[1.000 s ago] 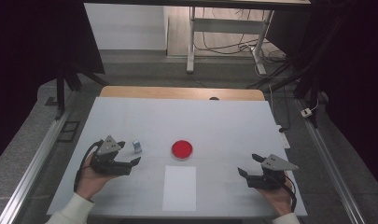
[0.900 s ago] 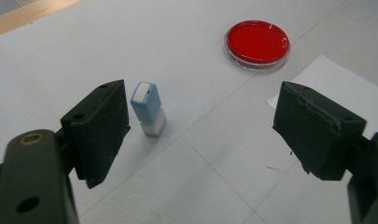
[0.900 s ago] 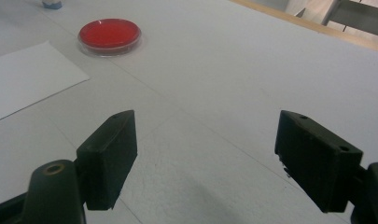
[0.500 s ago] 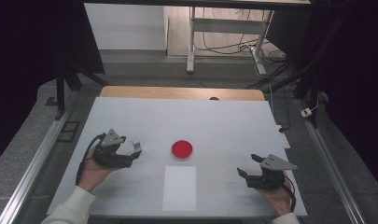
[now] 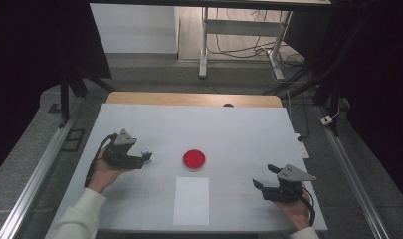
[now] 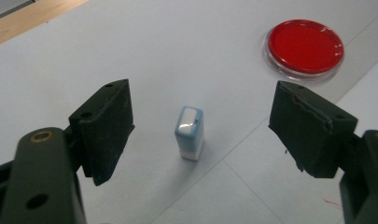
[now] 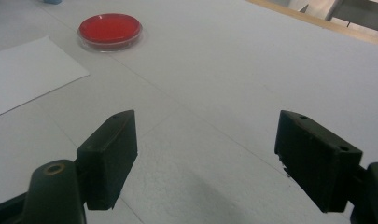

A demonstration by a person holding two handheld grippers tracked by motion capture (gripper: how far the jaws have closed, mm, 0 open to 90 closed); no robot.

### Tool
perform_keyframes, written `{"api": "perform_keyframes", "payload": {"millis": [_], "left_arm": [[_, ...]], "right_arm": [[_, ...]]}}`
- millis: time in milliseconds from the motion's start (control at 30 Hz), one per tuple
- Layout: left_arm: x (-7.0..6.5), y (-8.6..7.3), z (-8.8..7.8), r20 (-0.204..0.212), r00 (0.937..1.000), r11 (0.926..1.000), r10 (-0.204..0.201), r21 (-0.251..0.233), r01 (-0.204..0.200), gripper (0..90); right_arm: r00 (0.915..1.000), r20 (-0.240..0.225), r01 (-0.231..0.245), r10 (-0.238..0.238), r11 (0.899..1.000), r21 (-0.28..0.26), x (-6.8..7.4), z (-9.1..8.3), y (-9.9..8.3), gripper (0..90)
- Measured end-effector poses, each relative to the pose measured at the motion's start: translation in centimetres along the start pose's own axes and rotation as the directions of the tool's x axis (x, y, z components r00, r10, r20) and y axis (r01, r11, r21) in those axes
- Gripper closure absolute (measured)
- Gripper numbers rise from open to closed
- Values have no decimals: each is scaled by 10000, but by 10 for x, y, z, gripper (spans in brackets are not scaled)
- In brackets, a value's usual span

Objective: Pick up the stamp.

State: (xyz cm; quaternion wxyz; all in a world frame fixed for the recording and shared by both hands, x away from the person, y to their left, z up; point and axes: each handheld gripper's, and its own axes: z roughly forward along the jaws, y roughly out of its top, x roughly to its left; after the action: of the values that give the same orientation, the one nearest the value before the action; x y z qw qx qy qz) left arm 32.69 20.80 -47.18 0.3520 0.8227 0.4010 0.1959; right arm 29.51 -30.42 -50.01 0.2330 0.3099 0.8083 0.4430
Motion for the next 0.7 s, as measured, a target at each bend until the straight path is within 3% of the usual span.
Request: {"api": "perform_keyframes", "payload": {"millis": [267, 367, 700], "left_arm": [[11, 0, 15, 276, 9995, 9991, 130, 407, -141, 271], [12, -1, 20, 314, 9989, 9976, 359, 585, -377, 302], [13, -3, 26, 559, 9969, 9948, 548, 833, -593, 427]], "right_arm": [[10000, -10, 7, -7, 10000, 46, 0, 1, 0, 212], [10000, -22, -15, 15, 10000, 32, 0, 2, -1, 212], [10000, 16, 18, -18, 10000, 81, 0, 1, -1, 213]]}}
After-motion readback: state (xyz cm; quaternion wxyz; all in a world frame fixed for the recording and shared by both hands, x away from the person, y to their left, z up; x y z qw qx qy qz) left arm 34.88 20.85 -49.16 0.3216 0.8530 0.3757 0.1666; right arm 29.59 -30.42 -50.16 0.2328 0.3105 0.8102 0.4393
